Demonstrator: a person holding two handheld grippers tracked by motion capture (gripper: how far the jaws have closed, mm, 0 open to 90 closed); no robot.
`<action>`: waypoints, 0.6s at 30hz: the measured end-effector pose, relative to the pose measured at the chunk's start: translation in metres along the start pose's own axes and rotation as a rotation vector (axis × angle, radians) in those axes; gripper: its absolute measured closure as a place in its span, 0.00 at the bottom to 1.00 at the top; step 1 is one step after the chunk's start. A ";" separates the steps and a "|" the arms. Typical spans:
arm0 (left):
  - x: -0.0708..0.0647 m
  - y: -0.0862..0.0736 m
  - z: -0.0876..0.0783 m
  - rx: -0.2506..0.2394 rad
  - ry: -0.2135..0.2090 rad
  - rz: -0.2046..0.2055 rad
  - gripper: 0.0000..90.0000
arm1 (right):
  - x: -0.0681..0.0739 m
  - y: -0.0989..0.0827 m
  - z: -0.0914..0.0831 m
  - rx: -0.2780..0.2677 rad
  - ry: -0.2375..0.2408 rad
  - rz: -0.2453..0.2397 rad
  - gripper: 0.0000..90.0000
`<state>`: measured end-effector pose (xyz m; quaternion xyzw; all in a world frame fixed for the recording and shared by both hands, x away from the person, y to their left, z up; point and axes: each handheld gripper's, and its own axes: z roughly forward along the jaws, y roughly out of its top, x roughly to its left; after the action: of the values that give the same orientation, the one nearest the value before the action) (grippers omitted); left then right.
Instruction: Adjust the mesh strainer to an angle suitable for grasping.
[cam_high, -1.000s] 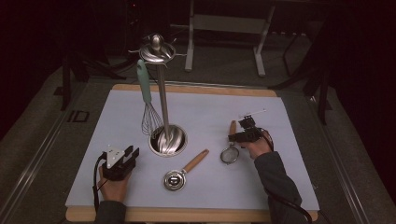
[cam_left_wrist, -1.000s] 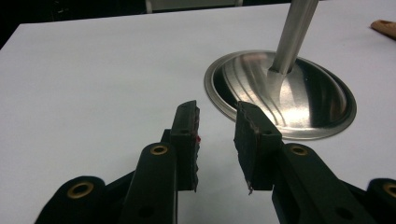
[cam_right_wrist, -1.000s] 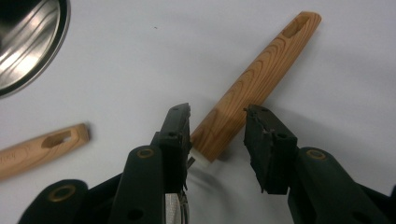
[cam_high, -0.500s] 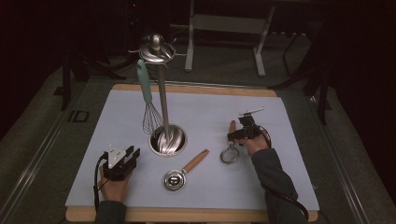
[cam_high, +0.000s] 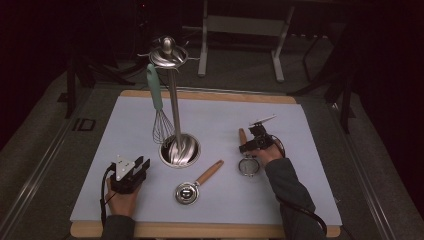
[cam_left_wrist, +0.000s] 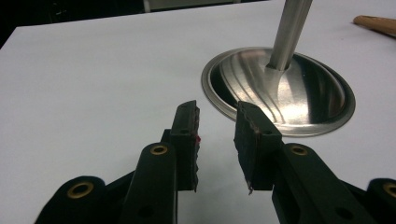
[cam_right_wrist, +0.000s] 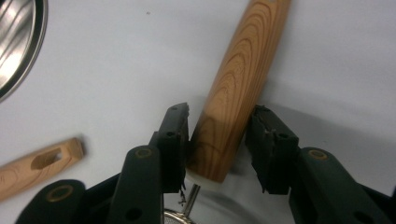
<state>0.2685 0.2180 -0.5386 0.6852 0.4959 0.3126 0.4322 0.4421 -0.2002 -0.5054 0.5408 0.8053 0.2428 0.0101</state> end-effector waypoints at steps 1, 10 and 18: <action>0.000 0.000 0.000 0.000 0.000 0.000 0.77 | 0.000 0.000 0.000 0.004 0.001 -0.005 0.67; 0.000 0.000 0.000 0.000 0.001 0.001 0.77 | 0.009 0.000 -0.005 0.060 -0.058 -0.111 0.76; -0.001 0.000 0.001 0.005 0.002 0.007 0.77 | 0.007 -0.001 -0.009 0.064 -0.025 -0.119 0.73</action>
<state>0.2690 0.2171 -0.5386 0.6877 0.4948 0.3136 0.4288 0.4362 -0.1980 -0.4956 0.4950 0.8432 0.2092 0.0171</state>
